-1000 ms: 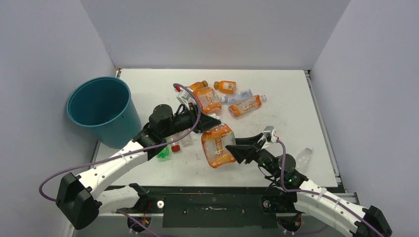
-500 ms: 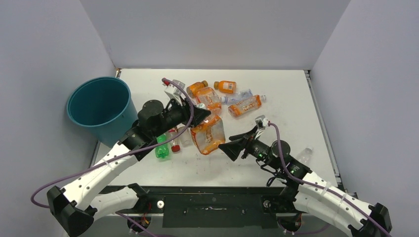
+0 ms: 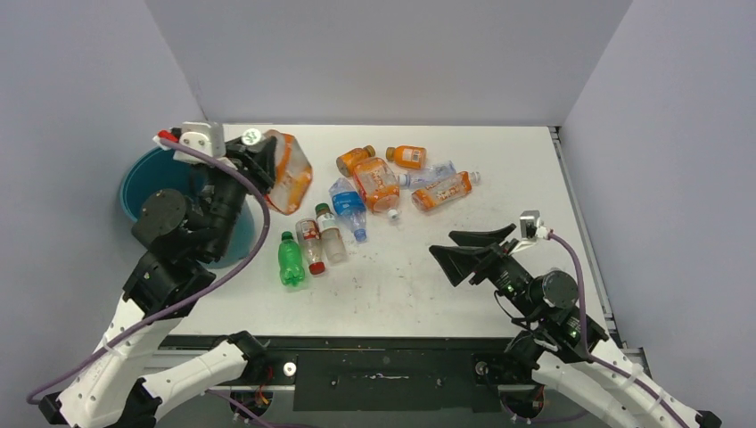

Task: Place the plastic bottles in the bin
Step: Place the plastic bottle in the trash bin.

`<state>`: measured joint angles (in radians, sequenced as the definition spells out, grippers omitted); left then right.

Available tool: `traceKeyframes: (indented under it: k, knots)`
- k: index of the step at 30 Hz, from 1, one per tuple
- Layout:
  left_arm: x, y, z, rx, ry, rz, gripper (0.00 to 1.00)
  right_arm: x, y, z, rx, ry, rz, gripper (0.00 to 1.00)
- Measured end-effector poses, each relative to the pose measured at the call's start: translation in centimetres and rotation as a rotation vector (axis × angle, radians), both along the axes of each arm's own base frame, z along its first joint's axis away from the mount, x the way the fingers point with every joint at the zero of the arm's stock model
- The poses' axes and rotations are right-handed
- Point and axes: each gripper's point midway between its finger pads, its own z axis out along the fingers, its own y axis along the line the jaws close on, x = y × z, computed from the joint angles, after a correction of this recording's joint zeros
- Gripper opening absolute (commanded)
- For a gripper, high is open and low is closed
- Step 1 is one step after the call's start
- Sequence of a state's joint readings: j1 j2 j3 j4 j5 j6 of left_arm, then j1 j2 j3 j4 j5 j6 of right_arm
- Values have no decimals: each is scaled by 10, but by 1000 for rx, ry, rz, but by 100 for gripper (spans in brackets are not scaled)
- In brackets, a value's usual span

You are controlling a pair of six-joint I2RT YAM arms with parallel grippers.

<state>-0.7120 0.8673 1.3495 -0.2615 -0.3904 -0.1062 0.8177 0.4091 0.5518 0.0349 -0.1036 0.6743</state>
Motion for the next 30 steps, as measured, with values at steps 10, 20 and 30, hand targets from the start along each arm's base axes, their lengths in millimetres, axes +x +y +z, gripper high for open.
traceKeyframes:
  k: [10,20,30]
  knots:
    - [13,125,15,149,-16,677,0,26,-14,-85,-116,104,-161,90]
    - [37,199,-10,231,-8,1055,0,36,-5,-94,-140,124,-164,90]
    - [86,210,-90,161,96,1034,40,35,-5,-90,-128,114,-163,90]
